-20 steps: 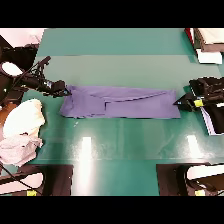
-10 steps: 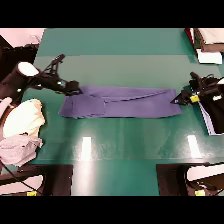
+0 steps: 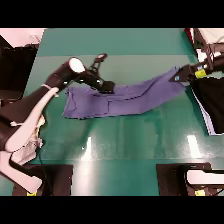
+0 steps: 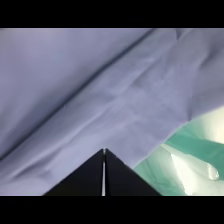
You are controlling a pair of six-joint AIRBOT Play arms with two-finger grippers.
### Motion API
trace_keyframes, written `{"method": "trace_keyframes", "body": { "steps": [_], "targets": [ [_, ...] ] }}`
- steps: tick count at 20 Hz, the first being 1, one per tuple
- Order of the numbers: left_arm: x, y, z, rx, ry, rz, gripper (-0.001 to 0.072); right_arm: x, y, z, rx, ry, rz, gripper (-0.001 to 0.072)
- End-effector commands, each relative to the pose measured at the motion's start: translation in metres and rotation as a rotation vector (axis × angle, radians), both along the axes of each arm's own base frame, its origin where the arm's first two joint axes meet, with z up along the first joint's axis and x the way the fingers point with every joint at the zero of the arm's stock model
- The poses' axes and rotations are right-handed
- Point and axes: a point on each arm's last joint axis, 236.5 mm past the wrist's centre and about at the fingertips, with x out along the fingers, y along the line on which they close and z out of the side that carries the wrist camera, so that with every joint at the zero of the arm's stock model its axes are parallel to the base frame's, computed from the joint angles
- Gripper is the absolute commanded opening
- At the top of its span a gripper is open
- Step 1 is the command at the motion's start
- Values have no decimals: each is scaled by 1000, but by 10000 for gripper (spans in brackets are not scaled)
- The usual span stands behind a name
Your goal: Fold the shirts.
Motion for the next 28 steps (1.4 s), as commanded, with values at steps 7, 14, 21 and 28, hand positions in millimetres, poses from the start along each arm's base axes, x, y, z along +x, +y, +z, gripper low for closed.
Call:
{"method": "trace_keyframes", "body": {
  "steps": [7,14,21,28],
  "targets": [
    [5,-30,-50,41,60,-22,27,-4,157,84,33,-207,278,14],
    [16,-1,-47,114,24,-28,27,-4,205,78,76,-237,297,14],
    [54,130,51,257,-145,100,27,1,236,80,111,-297,294,14],
    [29,257,158,354,-274,259,28,-5,331,19,138,-308,408,18]
  ]
}}
